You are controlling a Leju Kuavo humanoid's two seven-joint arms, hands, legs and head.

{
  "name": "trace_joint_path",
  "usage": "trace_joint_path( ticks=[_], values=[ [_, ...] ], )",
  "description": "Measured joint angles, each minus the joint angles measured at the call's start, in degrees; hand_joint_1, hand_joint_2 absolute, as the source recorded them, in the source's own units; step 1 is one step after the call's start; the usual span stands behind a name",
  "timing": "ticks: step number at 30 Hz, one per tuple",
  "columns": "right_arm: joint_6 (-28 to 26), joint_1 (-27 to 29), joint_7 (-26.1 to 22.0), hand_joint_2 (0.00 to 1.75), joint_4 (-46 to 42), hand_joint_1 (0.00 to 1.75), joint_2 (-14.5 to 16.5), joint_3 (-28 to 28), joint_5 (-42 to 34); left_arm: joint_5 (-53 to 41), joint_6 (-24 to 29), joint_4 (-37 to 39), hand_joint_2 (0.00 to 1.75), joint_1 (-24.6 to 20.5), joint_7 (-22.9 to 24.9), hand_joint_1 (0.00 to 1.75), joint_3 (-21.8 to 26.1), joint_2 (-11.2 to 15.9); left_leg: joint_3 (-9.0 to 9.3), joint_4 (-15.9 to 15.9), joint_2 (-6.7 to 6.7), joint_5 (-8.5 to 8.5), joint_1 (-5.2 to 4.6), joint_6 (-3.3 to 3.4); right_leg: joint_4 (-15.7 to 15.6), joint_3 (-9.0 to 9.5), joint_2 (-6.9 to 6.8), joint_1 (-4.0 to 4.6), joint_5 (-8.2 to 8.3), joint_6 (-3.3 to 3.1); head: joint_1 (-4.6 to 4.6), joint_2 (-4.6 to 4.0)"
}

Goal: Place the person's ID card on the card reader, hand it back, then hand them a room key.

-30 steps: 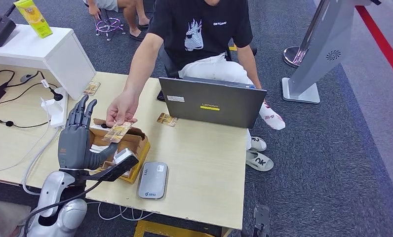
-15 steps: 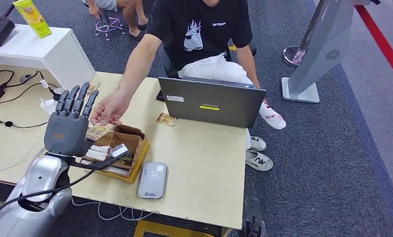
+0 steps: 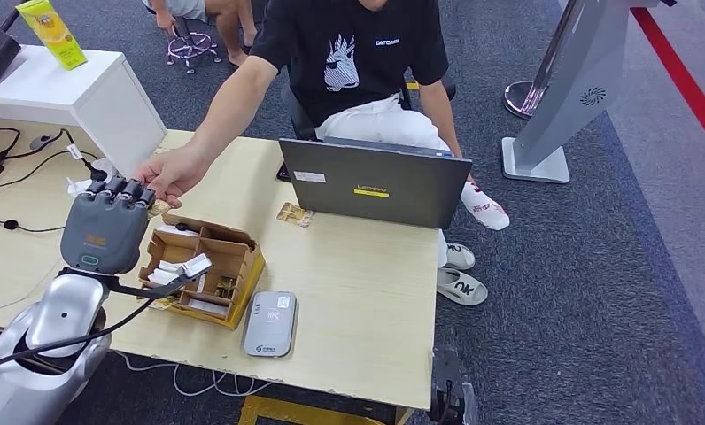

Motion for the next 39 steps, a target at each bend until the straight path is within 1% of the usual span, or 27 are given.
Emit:
trace_joint_path(
  ticks=[14, 18, 23, 25, 28, 32, 35, 39],
  values=[
    [0.0, 0.0, -0.5, 1.75, -0.2, 0.0, 0.4, -1.5, 0.8, 0.0, 0.1, 0.0, 1.75, 0.7, -0.1, 1.75, 0.0, 0.0, -0.01, 0.0, 0.02, -0.01, 0.01, -0.02, 0.0, -0.01, 0.02, 0.01, 0.01, -0.01, 0.0, 0.0],
    [0.0, 0.0, -0.7, 1.75, -0.2, 0.0, 0.4, -1.2, -0.8, 0.0, 0.3, 0.0, 1.75, 1.2, -0.2, 1.75, -0.1, -0.1, -0.01, 0.0, 0.02, -0.01, 0.01, -0.02, 0.0, -0.02, 0.03, 0.01, 0.01, -0.01, -0.01, 0.0],
    [0.0, 0.0, -0.6, 1.75, -0.5, 0.0, 0.4, -1.1, 0.2, 0.0, 1.0, 0.1, 1.75, 2.7, 1.2, 1.75, -2.0, -0.7, -0.02, 0.0, 0.03, -0.01, 0.01, -0.02, 0.0, -0.06, 0.03, 0.01, 0.01, -0.01, 0.0, 0.0],
    [0.0, 0.0, -0.4, 1.75, -0.7, 0.0, 0.4, -1.5, 1.6, 0.0, 1.3, 0.6, 1.75, 3.1, 1.2, 1.75, -3.4, -1.7, -0.03, 0.0, 0.03, -0.01, 0.01, -0.02, 0.0, -0.07, 0.04, 0.01, 0.01, -0.01, -0.01, 0.0],
    [0.0, 0.0, -0.2, 1.75, -1.0, 0.0, 0.5, -2.4, 3.7, 0.0, 1.6, 1.8, 1.75, 3.7, 0.7, 1.75, -5.9, -4.0, -0.03, 0.0, 0.09, -0.01, 0.0, -0.02, 0.0, -0.07, 0.07, 0.01, 0.04, -0.05, 0.01, 0.0],
    [0.0, 0.1, 0.1, 1.75, -1.4, 0.0, 0.7, -3.8, 5.9, 0.0, 1.1, 4.7, 1.75, 5.4, -5.2, 1.75, -7.5, -8.3, -0.03, 0.0, 0.15, -0.02, -0.01, -0.02, 0.0, -0.08, 0.11, 0.0, 0.06, -0.08, -0.01, 0.0],
    [0.0, 0.2, 0.1, 1.75, -1.5, 0.0, 1.1, -5.0, 7.8, 0.0, 1.0, 7.8, 1.75, 7.0, -7.1, 1.75, -9.0, -11.2, -0.03, 0.0, 0.17, -0.02, 0.0, -0.02, 0.0, -0.1, 0.14, 0.0, 0.06, -0.08, 0.0, 0.0],
    [0.0, 0.3, 0.1, 1.75, -1.5, 0.0, 1.5, -6.5, 9.3, 0.0, 0.0, 10.7, 1.75, 8.2, -7.5, 1.75, -9.7, -12.8, -0.03, 0.0, 0.17, -0.01, 0.01, -0.03, 0.0, -0.11, 0.15, 0.01, 0.06, -0.09, -0.02, 0.0]
  ],
)
